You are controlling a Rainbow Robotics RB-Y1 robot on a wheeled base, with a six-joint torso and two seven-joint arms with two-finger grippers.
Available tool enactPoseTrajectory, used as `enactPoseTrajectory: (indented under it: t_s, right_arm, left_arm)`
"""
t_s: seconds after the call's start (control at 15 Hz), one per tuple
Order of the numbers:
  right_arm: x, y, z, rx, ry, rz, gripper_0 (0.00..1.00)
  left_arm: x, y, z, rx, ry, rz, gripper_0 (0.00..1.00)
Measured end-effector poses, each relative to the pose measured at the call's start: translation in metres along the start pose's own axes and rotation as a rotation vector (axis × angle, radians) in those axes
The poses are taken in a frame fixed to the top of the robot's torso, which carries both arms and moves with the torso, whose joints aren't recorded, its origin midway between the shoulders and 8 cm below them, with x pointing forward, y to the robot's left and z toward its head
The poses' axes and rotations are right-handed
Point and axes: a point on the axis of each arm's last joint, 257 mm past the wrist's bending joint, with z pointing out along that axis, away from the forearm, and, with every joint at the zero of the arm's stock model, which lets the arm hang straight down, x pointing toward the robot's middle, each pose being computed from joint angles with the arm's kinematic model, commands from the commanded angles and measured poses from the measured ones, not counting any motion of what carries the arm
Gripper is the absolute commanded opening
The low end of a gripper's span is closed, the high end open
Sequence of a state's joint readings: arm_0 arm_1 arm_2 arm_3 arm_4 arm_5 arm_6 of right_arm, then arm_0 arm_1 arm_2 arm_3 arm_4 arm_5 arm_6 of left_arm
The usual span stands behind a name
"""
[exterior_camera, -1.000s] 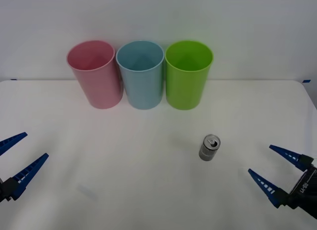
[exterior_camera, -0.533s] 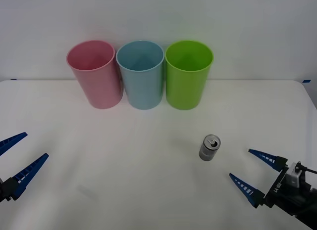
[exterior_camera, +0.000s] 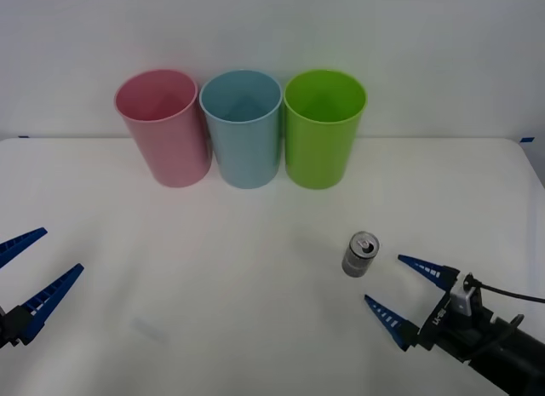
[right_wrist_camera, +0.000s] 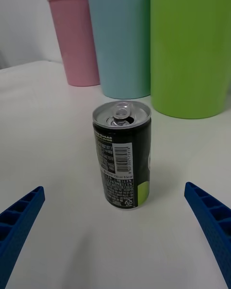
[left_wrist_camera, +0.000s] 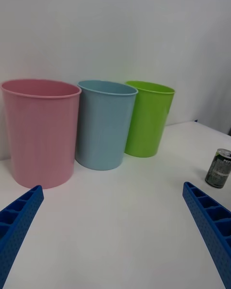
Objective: Grasp the object on the table and drop it into the matching bin: aluminum can to the light blue bin, PET bottle to the pink bin.
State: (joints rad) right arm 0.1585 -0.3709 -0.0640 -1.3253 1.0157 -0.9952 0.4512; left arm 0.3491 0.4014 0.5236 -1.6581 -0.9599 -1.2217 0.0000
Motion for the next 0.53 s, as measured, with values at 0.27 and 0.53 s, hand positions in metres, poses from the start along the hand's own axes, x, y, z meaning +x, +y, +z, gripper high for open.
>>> enactPoseTrajectory:
  t_s: [0.27, 0.53]
  right_arm:
    - [0.003, 0.003, 0.022, 0.040, -0.001, -0.004, 1.00]
    - [0.004, 0.007, 0.042, 0.058, 0.002, -0.010, 1.00]
  left_arm:
    - [0.000, 0.000, 0.000, 0.000, 0.000, 0.000, 1.00]
    - [0.000, 0.000, 0.000, 0.000, 0.000, 0.000, 1.00]
